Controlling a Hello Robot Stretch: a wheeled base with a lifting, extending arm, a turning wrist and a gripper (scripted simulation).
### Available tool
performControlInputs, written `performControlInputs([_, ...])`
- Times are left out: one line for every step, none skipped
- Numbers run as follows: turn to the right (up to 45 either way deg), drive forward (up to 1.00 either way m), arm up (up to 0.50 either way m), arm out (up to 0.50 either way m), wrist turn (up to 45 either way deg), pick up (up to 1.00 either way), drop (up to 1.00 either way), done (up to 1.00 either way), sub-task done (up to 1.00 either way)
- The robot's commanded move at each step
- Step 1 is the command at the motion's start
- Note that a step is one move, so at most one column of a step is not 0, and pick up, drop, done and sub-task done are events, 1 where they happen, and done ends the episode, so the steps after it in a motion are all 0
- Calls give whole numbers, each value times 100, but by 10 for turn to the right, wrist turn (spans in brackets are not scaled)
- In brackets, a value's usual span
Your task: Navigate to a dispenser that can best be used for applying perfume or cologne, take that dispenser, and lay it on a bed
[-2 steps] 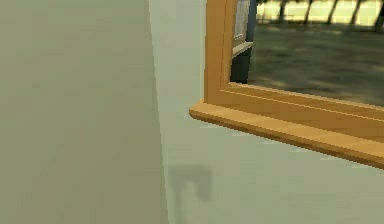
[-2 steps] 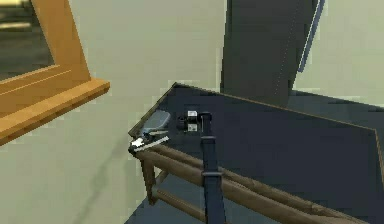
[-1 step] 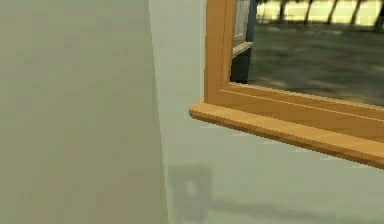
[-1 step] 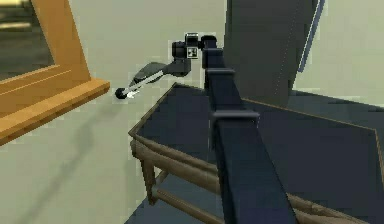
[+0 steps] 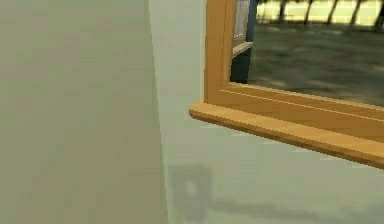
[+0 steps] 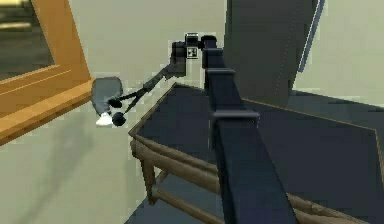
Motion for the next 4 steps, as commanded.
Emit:
performControlInputs([0, 0, 0, 0, -150, 0, 0, 0, 0])
performControlInputs([0, 0, 0, -48, 0, 0, 0, 0, 0])
performControlInputs([-450, 0, 0, 0, 0, 0, 0, 0, 0])
performControlInputs([-450, 0, 0, 0, 0, 0, 0, 0, 0])
